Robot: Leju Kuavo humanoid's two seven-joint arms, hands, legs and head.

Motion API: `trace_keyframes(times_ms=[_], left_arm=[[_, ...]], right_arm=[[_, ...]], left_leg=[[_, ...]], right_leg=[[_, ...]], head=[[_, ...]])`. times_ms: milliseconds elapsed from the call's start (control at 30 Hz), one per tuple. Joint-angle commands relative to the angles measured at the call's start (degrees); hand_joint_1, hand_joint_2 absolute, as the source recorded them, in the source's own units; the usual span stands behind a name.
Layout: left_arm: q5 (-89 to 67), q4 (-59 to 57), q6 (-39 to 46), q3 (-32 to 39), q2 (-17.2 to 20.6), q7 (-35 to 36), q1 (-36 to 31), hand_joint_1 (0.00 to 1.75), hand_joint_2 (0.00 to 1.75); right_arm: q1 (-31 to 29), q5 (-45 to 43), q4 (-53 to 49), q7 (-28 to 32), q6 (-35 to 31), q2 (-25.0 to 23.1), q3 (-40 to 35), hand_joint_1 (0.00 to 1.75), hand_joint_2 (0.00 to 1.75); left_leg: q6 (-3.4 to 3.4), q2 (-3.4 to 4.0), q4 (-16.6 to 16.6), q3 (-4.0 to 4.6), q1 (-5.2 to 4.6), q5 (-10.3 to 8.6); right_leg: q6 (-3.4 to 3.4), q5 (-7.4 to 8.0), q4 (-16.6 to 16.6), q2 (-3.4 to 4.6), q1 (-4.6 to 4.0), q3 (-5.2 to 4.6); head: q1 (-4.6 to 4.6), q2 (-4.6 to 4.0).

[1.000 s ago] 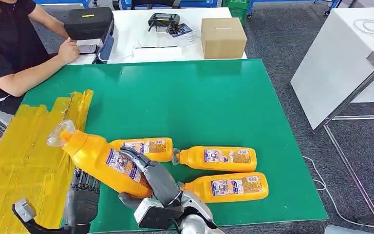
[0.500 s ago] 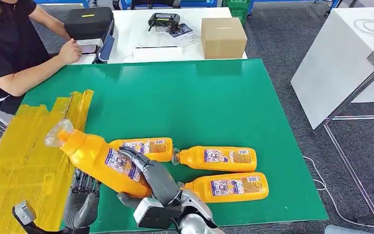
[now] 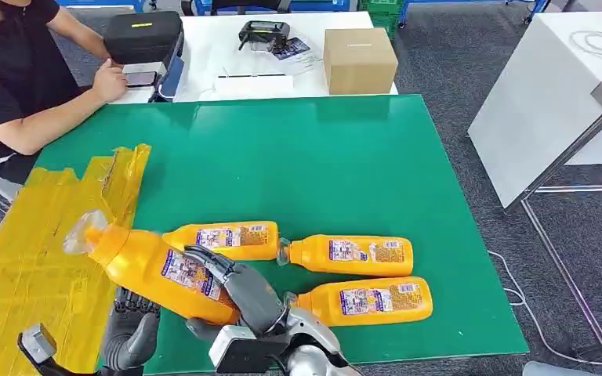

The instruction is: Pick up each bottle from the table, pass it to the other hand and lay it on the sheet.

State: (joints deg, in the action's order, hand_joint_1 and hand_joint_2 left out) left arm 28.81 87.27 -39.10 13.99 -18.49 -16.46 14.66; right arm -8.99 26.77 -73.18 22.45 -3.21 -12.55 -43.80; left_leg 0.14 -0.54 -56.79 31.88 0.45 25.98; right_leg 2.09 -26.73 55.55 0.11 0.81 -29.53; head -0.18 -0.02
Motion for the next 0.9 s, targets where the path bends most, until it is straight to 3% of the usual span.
trace_keyframes(times_ms=[33, 533, 900], left_arm=[[0.1, -1.1, 0.0, 1.8, -0.3, 0.3, -0.8, 0.0, 1.75], [1.1, -1.6, 0.2, 1.3, -0.2, 1.1, -1.5, 0.0, 1.75], [1.2, -2.4, 0.4, -0.9, -0.1, 1.1, -1.8, 0.0, 1.75]], right_arm=[[-1.0, -0.1, 3.0, 0.2, 0.1, 0.4, -1.8, 1.75, 1.75], [-2.1, 3.3, 10.8, 0.7, 2.3, -1.6, -5.8, 1.75, 1.75], [-5.2, 7.7, 25.2, 0.7, 1.7, -4.6, -10.6, 1.75, 1.75]], left_leg=[[0.0, 0.03, 0.1, -0.11, 0.02, 0.02], [-0.02, 0.06, 0.1, -0.17, 0.07, 0.02], [-0.02, 0.01, 0.1, -0.23, 0.08, 0.02]], right_leg=[[-0.06, 0.0, -0.1, -0.01, -0.04, 0.12], [-0.1, 0.0, -0.1, 0.01, -0.08, 0.18], [-0.11, -0.01, -0.2, -0.06, -0.1, 0.25]], head=[[0.0, 0.0], [0.02, 0.0], [0.0, 0.0]])
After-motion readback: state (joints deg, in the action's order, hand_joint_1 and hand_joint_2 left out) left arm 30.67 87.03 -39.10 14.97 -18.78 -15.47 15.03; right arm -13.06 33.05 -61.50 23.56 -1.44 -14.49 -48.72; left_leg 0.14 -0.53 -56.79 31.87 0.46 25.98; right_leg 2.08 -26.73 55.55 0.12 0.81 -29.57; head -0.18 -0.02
